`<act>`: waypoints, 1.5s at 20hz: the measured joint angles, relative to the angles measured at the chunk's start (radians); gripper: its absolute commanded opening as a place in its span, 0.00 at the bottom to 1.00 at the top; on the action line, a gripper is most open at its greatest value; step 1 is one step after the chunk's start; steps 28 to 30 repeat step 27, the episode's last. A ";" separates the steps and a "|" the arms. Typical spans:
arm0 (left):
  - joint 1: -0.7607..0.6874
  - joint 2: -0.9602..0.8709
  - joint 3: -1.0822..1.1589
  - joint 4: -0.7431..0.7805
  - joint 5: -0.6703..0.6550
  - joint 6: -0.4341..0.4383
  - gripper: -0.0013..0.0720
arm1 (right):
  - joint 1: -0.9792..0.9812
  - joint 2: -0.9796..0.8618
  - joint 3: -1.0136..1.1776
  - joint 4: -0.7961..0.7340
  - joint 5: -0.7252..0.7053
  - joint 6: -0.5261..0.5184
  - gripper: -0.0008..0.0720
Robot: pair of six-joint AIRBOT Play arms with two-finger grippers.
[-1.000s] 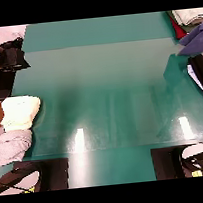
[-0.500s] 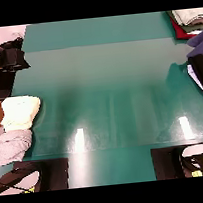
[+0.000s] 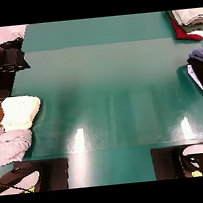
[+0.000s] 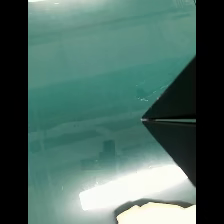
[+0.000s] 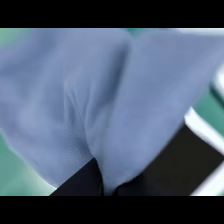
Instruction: Fold the shirts.
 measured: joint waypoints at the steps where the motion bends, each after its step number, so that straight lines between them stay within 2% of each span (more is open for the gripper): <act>1: 0.000 0.000 0.000 0.000 0.000 0.004 0.05 | -0.016 0.007 -0.027 -0.024 0.026 0.018 0.04; 2: 0.000 0.000 0.000 0.000 0.000 0.005 0.05 | -0.032 0.016 -0.056 -0.047 0.045 0.032 0.10; 4: 0.000 0.000 0.000 0.000 0.000 0.008 0.05 | -0.063 0.034 -0.117 -0.078 0.076 0.049 0.73; 5: 0.000 0.000 0.000 0.000 0.000 0.010 0.05 | -0.080 0.043 -0.148 -0.090 0.085 0.056 0.80; 11: 0.000 0.000 0.000 0.000 0.007 0.014 0.05 | -0.146 0.089 -0.257 -0.104 0.147 0.098 0.79; 15: 0.000 0.000 0.000 0.001 0.029 0.014 0.05 | -0.111 0.151 -0.273 -0.020 0.145 0.115 0.76; 16: 0.000 0.000 0.000 0.001 0.031 0.014 0.05 | -0.090 0.170 -0.274 0.014 0.138 0.116 0.65; 17: 0.000 0.000 0.000 0.001 0.037 0.014 0.05 | -0.061 0.193 -0.276 0.049 0.128 0.119 0.38; 18: 0.000 0.000 0.000 0.001 0.044 0.014 0.05 | -0.025 0.216 -0.277 0.096 0.120 0.120 0.03; 22: 0.000 0.000 0.000 0.001 0.082 0.013 0.05 | 0.156 0.306 -0.278 0.196 0.099 0.122 0.04; 27: 0.000 0.000 0.000 0.001 0.137 0.013 0.05 | 0.410 0.403 -0.278 0.224 0.070 0.119 0.04; 30: 0.000 0.000 0.000 0.001 0.137 0.013 0.05 | 0.410 0.403 -0.278 0.224 0.070 0.119 0.04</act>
